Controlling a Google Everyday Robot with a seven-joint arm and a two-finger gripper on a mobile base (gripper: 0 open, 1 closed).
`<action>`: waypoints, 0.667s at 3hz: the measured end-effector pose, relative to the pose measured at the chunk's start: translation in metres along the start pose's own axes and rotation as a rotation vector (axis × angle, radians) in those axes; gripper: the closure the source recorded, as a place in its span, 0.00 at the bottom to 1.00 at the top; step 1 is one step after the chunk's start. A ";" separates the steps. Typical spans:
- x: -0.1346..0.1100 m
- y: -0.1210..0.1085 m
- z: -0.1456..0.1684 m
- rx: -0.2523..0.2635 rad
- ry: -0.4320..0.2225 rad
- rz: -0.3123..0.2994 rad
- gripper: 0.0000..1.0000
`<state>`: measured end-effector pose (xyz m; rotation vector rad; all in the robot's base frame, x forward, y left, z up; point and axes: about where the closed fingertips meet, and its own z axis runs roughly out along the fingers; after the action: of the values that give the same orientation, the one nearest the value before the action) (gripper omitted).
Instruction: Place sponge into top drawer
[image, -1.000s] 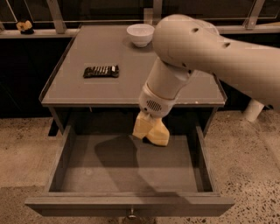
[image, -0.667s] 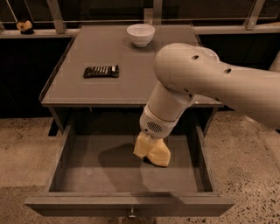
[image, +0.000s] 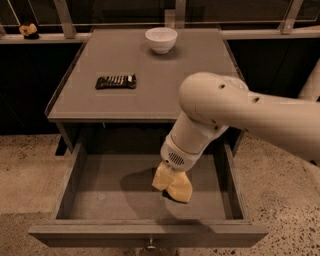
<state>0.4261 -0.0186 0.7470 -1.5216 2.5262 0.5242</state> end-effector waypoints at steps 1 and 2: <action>0.026 -0.002 0.072 -0.049 -0.012 0.102 1.00; 0.039 -0.010 0.131 -0.064 -0.034 0.167 1.00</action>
Offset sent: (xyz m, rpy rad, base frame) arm -0.0136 0.0208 -0.2092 0.0858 0.1251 -0.2247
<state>0.4098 -0.0068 0.6117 -1.3170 2.6487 0.6535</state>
